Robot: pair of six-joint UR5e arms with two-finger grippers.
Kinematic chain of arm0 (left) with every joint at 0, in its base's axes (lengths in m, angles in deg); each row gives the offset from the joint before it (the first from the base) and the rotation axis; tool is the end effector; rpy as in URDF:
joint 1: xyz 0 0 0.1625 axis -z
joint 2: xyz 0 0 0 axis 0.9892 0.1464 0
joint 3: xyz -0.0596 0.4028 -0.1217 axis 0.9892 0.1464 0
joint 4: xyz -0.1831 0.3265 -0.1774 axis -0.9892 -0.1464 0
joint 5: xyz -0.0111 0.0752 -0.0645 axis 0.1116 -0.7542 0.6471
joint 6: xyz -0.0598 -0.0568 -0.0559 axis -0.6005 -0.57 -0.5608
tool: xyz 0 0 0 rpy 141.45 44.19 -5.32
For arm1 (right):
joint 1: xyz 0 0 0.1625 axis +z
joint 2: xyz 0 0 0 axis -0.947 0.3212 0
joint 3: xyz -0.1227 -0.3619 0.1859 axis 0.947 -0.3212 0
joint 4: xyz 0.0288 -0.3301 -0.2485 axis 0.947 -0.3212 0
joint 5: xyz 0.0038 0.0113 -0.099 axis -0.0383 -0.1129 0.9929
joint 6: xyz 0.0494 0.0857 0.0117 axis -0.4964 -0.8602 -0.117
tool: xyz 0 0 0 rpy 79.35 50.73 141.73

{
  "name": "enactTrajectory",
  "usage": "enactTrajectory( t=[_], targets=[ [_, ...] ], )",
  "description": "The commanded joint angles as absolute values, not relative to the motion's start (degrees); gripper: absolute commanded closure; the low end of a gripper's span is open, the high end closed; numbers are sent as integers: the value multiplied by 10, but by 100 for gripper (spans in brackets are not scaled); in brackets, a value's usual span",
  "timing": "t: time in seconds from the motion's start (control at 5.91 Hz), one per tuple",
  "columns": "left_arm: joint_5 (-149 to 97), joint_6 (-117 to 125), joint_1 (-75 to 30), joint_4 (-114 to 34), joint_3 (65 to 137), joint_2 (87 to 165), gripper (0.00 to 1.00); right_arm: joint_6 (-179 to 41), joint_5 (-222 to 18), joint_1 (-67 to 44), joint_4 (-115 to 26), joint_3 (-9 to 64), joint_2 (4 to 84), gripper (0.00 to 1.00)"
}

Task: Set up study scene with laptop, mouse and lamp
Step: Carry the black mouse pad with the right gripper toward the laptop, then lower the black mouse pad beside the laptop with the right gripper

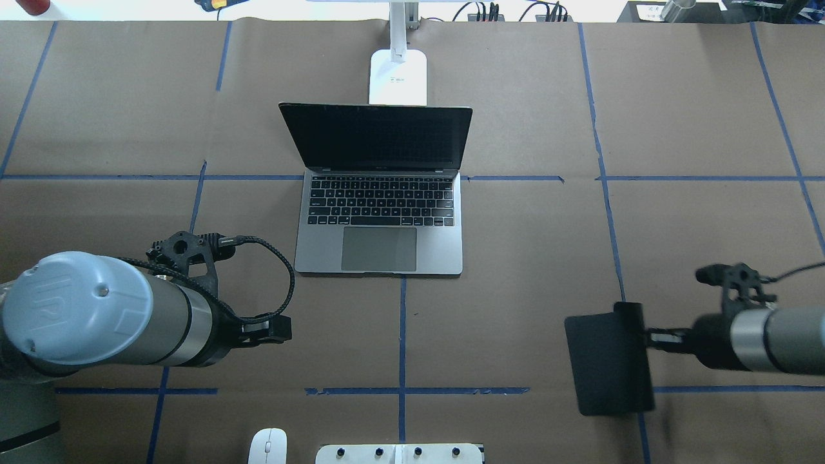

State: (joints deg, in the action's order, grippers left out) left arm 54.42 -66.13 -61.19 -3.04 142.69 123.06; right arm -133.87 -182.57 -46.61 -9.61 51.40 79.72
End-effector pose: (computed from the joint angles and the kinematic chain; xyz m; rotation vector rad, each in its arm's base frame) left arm 0.3938 -0.2668 0.2245 -0.0021 0.8654 -0.1626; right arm -0.3219 -0.2684 0.4614 0.0843 -1.0428 0.1296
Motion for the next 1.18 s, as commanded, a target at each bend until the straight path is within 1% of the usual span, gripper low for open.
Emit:
enactTrajectory(
  t=[0.0,0.34,0.51,0.68,1.02],
  targets=[
    [544,-670,-612,-30,1445,1218,0,-1290,-1838,-436,-240,500,664,100],
    [544,-675,-612,-30,1458,1204,0,-1260,-1839,-386,-332,434,540,100],
    [544,-675,-612,-30,1471,1197,0,-1232,-1859,-361,-360,384,480,100],
    [544,-675,-612,-30,1472,1196,0,-1230,-1873,-342,-359,338,442,100],
    [544,-675,-612,-30,1472,1196,0,-1234,-1896,-314,-361,307,415,100]
  ],
)
